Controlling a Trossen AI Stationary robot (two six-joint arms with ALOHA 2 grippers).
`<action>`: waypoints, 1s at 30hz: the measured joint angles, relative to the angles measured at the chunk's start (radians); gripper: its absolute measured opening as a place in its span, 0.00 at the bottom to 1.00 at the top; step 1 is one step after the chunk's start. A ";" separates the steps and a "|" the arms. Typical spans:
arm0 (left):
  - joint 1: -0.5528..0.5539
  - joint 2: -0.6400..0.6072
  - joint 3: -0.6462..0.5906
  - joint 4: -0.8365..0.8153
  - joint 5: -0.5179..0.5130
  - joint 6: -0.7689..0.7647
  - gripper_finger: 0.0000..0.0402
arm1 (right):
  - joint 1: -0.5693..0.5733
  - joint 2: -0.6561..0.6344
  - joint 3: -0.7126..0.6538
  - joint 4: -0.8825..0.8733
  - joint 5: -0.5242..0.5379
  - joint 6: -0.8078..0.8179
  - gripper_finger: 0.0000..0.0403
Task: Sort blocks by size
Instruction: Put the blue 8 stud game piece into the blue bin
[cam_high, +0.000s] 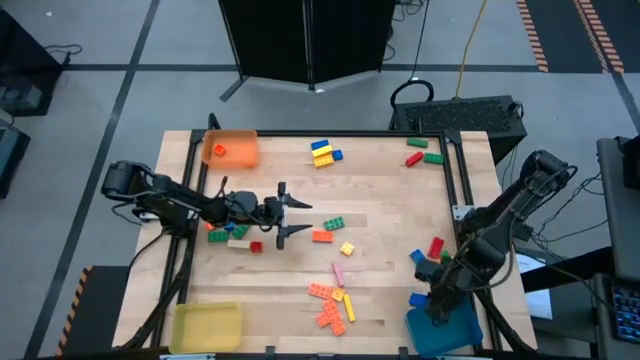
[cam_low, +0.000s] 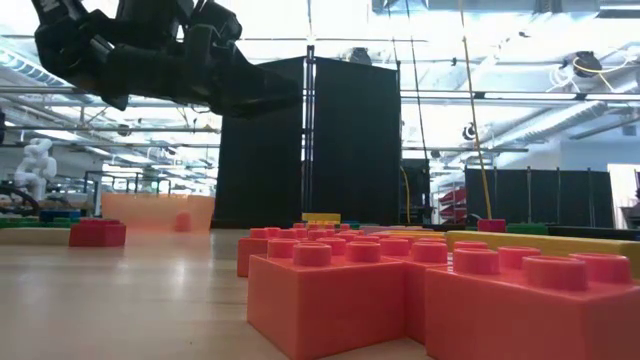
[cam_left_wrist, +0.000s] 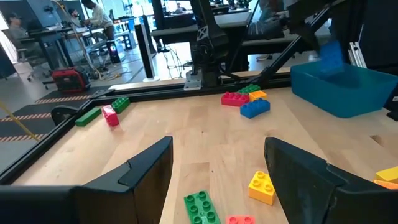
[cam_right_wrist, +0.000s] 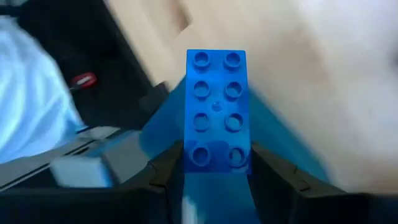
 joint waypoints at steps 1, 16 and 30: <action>0.000 0.000 0.000 0.000 0.000 0.002 0.63 | 0.013 0.000 0.000 0.020 0.001 0.021 0.33; 0.000 0.001 0.000 0.000 0.000 0.062 0.63 | 0.172 0.068 0.000 0.071 0.007 0.342 0.35; -0.001 0.002 0.000 0.001 0.000 0.051 0.63 | 0.217 0.156 0.000 0.071 0.006 0.444 0.35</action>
